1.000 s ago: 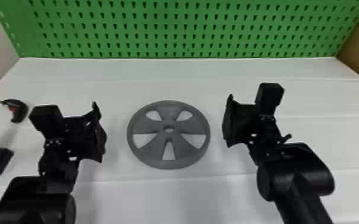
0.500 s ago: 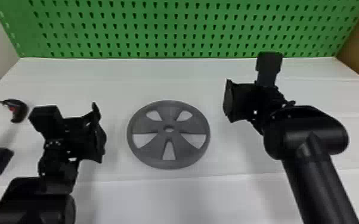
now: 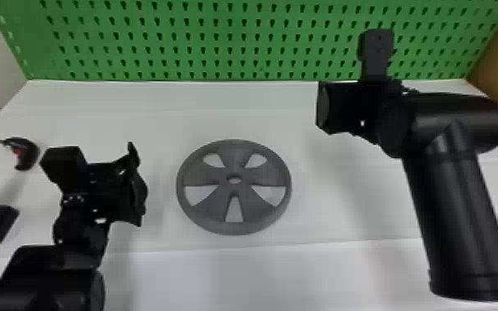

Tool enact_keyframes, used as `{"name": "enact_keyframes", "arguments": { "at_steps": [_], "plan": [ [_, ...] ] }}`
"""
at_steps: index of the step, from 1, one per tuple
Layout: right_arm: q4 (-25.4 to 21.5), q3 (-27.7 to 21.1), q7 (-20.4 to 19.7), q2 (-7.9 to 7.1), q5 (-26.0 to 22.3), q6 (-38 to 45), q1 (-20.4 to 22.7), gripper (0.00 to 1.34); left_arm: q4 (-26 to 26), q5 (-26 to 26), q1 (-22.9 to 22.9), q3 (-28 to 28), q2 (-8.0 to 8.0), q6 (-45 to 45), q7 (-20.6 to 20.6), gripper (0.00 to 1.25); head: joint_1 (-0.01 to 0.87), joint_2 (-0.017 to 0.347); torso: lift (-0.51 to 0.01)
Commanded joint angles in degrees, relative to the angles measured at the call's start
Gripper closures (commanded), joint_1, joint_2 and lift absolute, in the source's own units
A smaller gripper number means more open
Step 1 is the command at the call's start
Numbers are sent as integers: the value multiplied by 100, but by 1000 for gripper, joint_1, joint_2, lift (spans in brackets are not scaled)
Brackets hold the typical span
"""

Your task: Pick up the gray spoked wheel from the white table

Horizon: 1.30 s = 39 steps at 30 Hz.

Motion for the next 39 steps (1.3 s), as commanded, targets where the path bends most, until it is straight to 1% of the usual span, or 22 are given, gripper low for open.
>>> {"name": "enact_keyframes", "arguments": {
  "at_steps": [1,6,8,12,15,16,19,21,23,26,30,33,36,37,39],
  "plan": [
    [380,-99,-7,62,-101,616,-446,401,0,-19,0,2,3,0,0,148,765,2,-96],
    [749,-125,-24,97,-75,1073,-832,401,0,-19,-9,-7,3,0,0,148,765,2,-96],
    [969,-186,-42,106,-233,1240,-982,401,0,-19,-18,-7,3,0,0,148,765,2,-96],
    [1356,-345,-130,71,-655,1627,-1237,401,0,-28,-27,-16,3,0,0,148,765,2,-96],
    [1567,-353,-411,44,-953,1847,-1386,401,0,-45,-27,-16,3,0,0,150,765,2,-96],
    [1646,-380,-525,18,-1129,1908,-1421,401,0,-45,-35,-24,3,0,0,148,765,2,-96],
    [1998,-468,-912,-79,-1859,2093,-1562,401,0,-45,-44,-33,3,0,0,148,765,2,-96],
    [2121,-433,-1123,-131,-2140,2181,-1632,401,0,-63,-53,-33,3,0,0,148,765,2,-96],
    [2244,-283,-1281,-193,-2237,2295,-1738,401,0,-72,-62,-33,3,0,0,150,765,2,-96],
    [2446,-178,-1386,-202,-2272,2471,-1896,401,0,-81,-62,-33,3,0,0,148,765,2,-96],
    [2859,-178,-1589,-202,-2535,2682,-2107,401,0,-98,-79,-42,3,0,0,148,765,2,-96],
    [3298,-230,-1694,-219,-2852,2866,-2256,401,0,-107,-97,-42,12,0,0,148,765,2,-96],
    [3720,-222,-1852,-272,-3335,2945,-2362,401,0,-125,-97,-42,12,0,0,148,765,2,-96],
    [3843,-186,-2002,-307,-3581,2945,-2388,401,0,-133,-106,-42,3,0,0,148,765,2,-96],
    [3984,-160,-2292,-334,-3898,2954,-2414,401,0,-133,-106,-42,12,0,0,148,765,2,-96]
  ]
}}
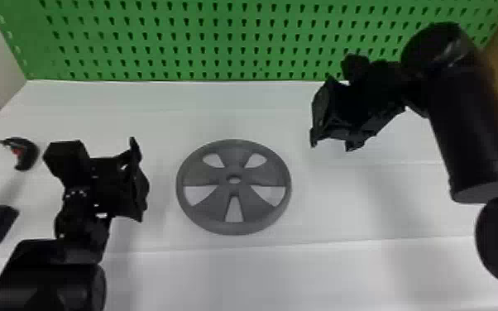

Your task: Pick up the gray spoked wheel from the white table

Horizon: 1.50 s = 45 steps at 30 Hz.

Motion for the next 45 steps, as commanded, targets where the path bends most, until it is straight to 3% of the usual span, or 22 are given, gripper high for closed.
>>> {"name": "enact_keyframes", "arguments": {
  "at_steps": [1,9,20,23,26,34,38,45],
  "plan": [
    [429,61,-451,-77,-777,41,-98,401,0,-10,-7,0,3,0,0,148,765,2,-96],
    [991,254,-1233,-200,-1673,138,-256,401,0,-28,-16,0,12,0,0,148,765,2,-96],
    [1430,131,-1787,-209,-1761,234,-414,401,0,-45,-33,0,12,0,0,148,765,2,-96],
    [1659,465,-1813,-253,-1796,164,-546,401,0,-54,-51,-9,21,9,0,148,765,2,-96],
    [2178,685,-1813,-332,-2183,-91,-660,401,26,-63,-95,-53,30,18,0,148,765,2,-96],
    [2670,1142,-1813,-464,-2323,-478,-792,401,123,-36,-191,-202,91,26,0,148,765,2,-96],
    [2714,1432,-1813,-534,-2385,-530,-810,401,176,7,-235,-264,117,26,0,148,765,2,-96],
    [2714,1379,-1813,-534,-2385,-522,-827,401,185,7,-244,-272,126,26,9,148,765,2,-96]
  ]
}}
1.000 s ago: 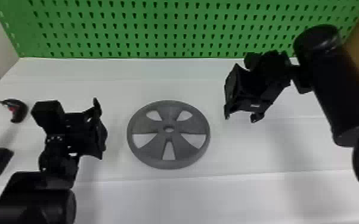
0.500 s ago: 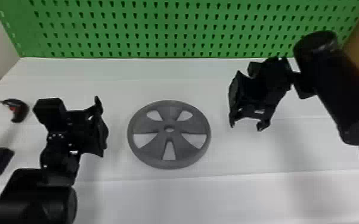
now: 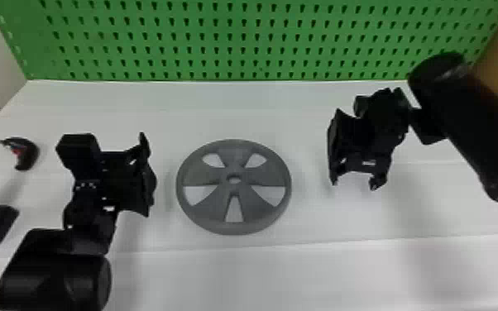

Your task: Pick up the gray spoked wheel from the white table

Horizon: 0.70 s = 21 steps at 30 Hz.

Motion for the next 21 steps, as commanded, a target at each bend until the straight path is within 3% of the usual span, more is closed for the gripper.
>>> {"name": "enact_keyframes", "arguments": {
  "at_steps": [1,13,21],
  "plan": [
    [2,-8,0,5,1,7,-11,401,4,2,-10,-9,11,0,0,148,765,2,-96],
    [2,53,-36,57,-333,50,-20,401,4,11,-1,0,11,0,0,148,765,2,-96],
    [2,335,-1292,207,-1959,-187,-2,401,4,11,8,-9,11,0,0,148,765,2,-96]
  ]
}}
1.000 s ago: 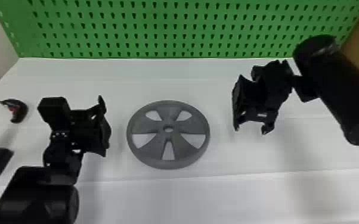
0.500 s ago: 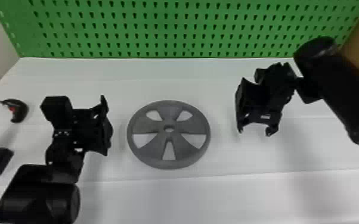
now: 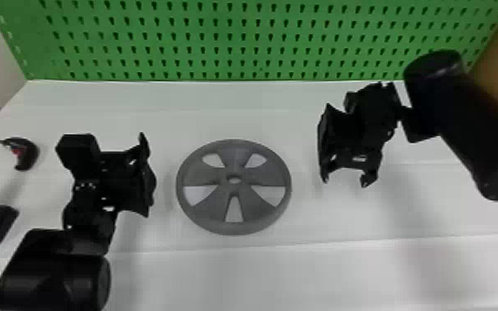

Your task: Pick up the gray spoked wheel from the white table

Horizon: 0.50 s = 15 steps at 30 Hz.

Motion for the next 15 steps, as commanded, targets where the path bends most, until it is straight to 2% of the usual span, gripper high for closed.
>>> {"name": "enact_keyframes", "arguments": {
  "at_steps": [1,4,8,15],
  "plan": [
    [0,158,-337,98,-834,-192,39,401,0,0,2,-8,-4,1,0,148,765,2,-96],
    [0,176,-504,186,-1089,-341,75,401,0,0,2,1,-4,1,0,148,765,2,-96],
    [-18,-44,-785,291,-1326,-500,180,401,0,0,20,9,-4,1,0,148,765,2,-96],
    [-88,-396,-1005,502,-1397,-825,356,401,0,9,37,36,-4,-8,0,148,765,2,-96]
  ]
}}
